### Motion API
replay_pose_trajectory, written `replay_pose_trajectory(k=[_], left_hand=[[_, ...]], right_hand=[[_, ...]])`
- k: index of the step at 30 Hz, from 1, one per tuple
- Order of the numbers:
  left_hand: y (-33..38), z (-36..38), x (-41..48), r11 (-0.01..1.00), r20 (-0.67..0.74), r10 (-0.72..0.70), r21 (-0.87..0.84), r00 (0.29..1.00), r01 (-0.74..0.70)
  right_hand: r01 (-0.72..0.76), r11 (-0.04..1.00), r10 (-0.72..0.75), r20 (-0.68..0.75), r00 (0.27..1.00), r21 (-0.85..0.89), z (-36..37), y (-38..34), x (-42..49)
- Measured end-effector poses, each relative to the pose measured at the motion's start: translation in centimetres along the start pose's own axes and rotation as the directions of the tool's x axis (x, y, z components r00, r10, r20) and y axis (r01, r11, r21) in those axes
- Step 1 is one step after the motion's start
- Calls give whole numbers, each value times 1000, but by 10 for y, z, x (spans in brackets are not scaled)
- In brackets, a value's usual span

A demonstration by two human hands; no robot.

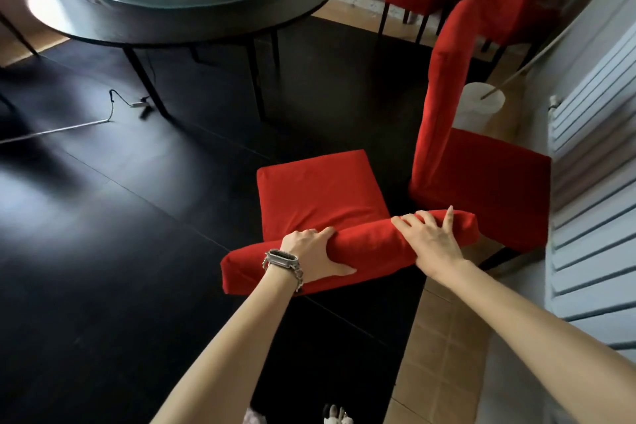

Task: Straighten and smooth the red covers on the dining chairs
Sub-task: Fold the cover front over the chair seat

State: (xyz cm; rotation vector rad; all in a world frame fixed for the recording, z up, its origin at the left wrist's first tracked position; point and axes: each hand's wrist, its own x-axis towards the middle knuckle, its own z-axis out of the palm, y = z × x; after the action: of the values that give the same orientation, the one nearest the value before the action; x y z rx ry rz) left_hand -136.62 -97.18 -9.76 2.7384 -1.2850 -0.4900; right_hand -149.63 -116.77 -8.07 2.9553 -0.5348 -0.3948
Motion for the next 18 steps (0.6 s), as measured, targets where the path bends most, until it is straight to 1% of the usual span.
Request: replay_pose_trajectory(k=[3,7,12,16,18], left_hand=[[12,3,8,1000,11,6,1,1000,-6],[13,11,8,999,-42,36,19,998,-36],[7,11,6,991,7,120,65,993,-121],[-7,8,0,964,35,235,118,971,-237],[-25,8,-9,958,41,243,144,969,-246]], right_hand=[[-37,999,37,-9,999,34,9,14,1],[-59,996,59,4,998,73,19,22,-1],[-81,993,79,21,997,85,26,24,-6],[-82,995,80,24,996,64,24,24,-6],[-72,997,71,26,997,38,23,25,-4]])
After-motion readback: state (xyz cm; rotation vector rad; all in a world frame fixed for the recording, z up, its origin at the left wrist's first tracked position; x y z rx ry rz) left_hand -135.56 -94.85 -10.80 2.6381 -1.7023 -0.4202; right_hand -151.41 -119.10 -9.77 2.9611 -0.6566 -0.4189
